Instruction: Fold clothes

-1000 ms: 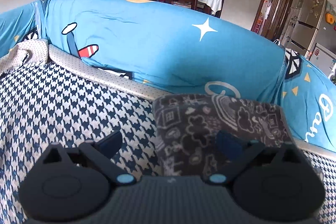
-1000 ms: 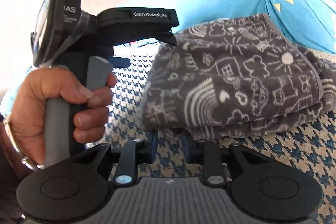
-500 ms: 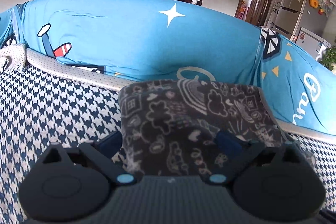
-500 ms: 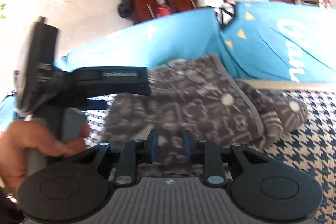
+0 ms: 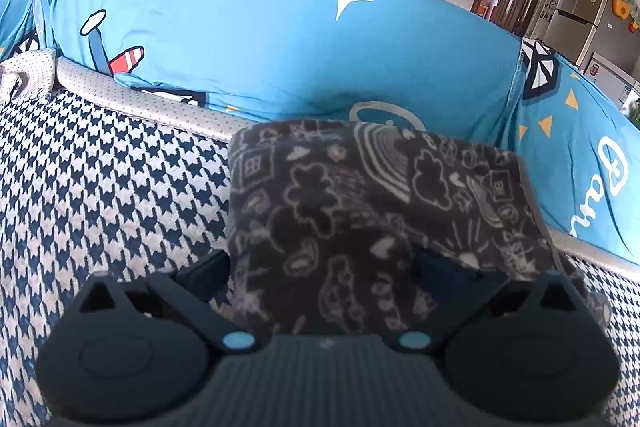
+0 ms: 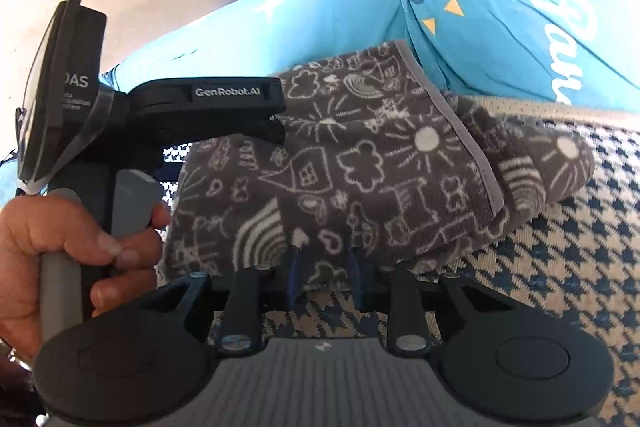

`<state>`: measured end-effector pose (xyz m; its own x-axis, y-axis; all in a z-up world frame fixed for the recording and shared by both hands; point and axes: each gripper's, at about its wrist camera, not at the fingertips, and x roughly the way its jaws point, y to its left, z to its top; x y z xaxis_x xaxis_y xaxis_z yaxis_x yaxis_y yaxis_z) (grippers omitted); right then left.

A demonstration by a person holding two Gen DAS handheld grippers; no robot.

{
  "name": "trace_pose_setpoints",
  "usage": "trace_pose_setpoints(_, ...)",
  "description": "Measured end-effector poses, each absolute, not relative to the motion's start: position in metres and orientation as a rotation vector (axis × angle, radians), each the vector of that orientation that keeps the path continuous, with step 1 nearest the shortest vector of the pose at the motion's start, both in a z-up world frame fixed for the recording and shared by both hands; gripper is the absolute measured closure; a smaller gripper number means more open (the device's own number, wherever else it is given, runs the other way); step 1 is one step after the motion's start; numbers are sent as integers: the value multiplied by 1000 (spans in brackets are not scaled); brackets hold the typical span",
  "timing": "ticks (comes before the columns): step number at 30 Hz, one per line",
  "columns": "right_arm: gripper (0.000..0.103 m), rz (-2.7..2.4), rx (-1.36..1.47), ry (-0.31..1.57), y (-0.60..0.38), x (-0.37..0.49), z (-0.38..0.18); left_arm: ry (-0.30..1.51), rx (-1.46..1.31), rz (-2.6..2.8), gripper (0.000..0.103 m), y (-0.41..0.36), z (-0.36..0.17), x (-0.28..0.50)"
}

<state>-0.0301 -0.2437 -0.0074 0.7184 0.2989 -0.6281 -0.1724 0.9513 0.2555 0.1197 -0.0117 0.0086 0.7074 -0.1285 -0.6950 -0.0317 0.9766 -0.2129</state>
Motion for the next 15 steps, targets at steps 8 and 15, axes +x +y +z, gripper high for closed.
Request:
trace_pose_setpoints(8, 69, 206, 213, 765, -255, -37, 15, 815, -194, -62, 0, -23, 23, 95)
trace_pose_setpoints(15, 48, 143, 203, 784, -263, -50, 30, 844, -152, -61, 0, -31, 32, 64)
